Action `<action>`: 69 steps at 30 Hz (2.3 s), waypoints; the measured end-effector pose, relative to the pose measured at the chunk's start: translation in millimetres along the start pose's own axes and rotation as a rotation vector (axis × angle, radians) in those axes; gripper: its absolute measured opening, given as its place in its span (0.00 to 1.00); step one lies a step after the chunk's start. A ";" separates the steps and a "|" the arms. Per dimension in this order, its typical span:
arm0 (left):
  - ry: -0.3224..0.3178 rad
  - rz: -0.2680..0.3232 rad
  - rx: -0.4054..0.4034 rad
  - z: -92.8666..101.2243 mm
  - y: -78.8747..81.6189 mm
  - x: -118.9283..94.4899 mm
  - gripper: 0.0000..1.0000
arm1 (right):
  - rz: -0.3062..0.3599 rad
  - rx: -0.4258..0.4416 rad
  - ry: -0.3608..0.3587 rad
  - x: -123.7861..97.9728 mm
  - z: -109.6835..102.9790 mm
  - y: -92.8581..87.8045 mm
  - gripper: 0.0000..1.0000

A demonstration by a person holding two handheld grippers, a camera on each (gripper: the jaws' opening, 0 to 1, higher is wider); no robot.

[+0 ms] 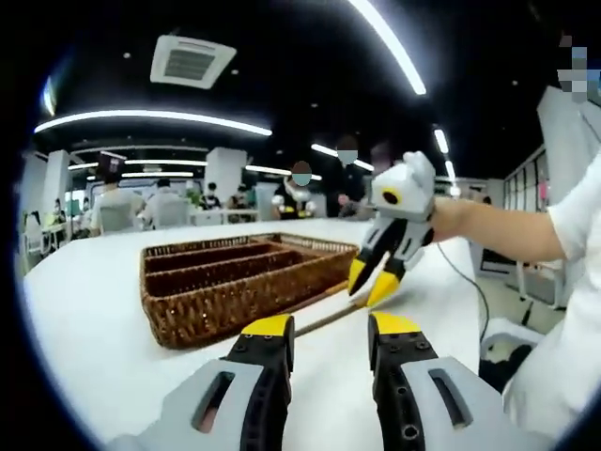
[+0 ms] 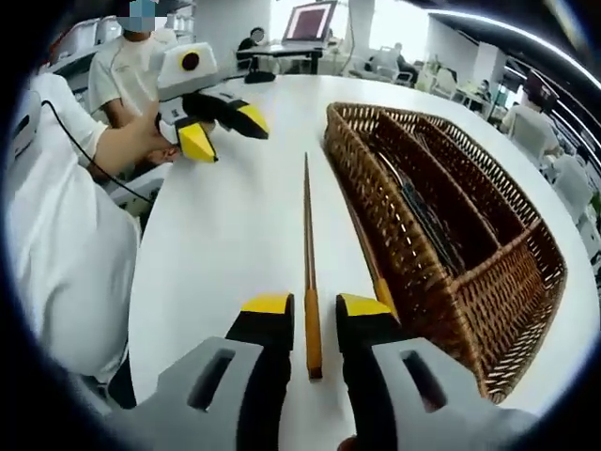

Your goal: Arrange the knives, forks, and spoons in their matching storage slots by inserting each utensil handle-first until every utensil is classified and aligned in the correct compartment

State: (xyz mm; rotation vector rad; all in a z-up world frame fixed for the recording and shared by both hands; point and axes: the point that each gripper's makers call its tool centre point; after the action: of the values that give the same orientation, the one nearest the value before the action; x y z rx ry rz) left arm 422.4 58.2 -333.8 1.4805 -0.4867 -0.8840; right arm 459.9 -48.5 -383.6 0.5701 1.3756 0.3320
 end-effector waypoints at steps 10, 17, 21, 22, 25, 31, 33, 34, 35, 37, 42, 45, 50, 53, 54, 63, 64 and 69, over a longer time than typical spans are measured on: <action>0.009 0.008 -0.013 -2.1 -1.8 -2.2 0.29 | -0.086 -0.003 0.005 6.6 0.0 -5.2 0.13; 0.004 0.014 -0.021 -2.3 -2.0 -3.3 0.28 | -0.082 0.008 0.025 1.8 -8.8 -0.5 0.07; 0.001 0.004 -0.023 -1.7 -3.9 -2.6 0.28 | -0.085 0.037 0.035 0.4 -12.9 -1.7 0.06; -0.001 0.002 -0.025 -1.2 -4.3 -2.3 0.28 | -0.088 0.035 0.038 0.1 -14.9 -2.1 0.06; -0.005 0.000 -0.031 -0.3 -4.4 -1.8 0.28 | -0.086 0.039 0.046 -0.6 -18.6 -3.0 0.06; -0.024 -0.008 -0.056 3.0 -5.0 -0.6 0.28 | -0.047 0.092 0.092 -0.5 -26.0 -2.1 0.06; -0.030 -0.011 -0.064 3.7 -5.1 -0.1 0.28 | -0.032 0.111 0.105 -1.2 -27.4 -1.8 0.06; -0.034 -0.011 -0.070 4.6 -5.0 0.2 0.28 | -0.014 0.125 0.118 -1.5 -28.4 -0.2 0.06; -0.040 -0.011 -0.075 5.6 -4.8 0.4 0.28 | -0.007 0.129 0.121 -2.3 -29.0 -0.4 0.06; -0.056 -0.016 -0.085 9.2 -4.9 1.9 0.28 | 0.009 0.144 0.134 -2.7 -30.1 -0.7 0.06; -0.139 -0.084 -0.125 27.3 -12.8 9.5 0.28 | 0.071 0.202 0.168 -3.2 -30.0 2.7 0.05; -0.180 -0.102 -0.172 35.8 -13.8 13.6 0.29 | 0.102 0.229 0.184 -3.7 -30.9 3.5 0.05; -0.171 -0.088 -0.257 31.0 -9.4 22.2 0.29 | 0.160 0.262 0.217 -5.3 -32.7 9.2 0.05; -0.157 -0.095 -0.307 25.7 -8.9 28.9 0.28 | 0.195 0.276 0.238 -7.5 -35.5 13.3 0.05; -0.154 -0.101 -0.312 24.9 -9.8 30.8 0.28 | 0.206 0.279 0.243 -8.2 -35.9 14.6 0.05; -0.159 -0.057 -0.452 20.5 -1.1 47.5 0.27 | 0.305 0.316 0.294 -14.6 -38.7 27.2 0.05; -0.166 -0.042 -0.469 20.6 1.5 48.2 0.27 | 0.318 0.320 0.300 -15.5 -39.4 29.3 0.05; -0.188 -0.018 -0.514 23.3 5.1 51.0 0.19 | 0.352 0.323 0.315 -17.2 -42.6 34.3 0.05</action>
State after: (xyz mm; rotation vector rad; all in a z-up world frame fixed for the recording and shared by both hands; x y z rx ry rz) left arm 437.1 4.0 -338.9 0.9391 -0.3475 -1.0743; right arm 418.8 -21.7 -354.1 1.0688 1.6461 0.5024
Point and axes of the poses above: the point that each gripper's makers call its tool centre point, and the gripper's own axes: x roughly forward along the fingers, z roughly to its right, y roughly out of its top, and after that the axes turned 8 degrees about -z, right-handed
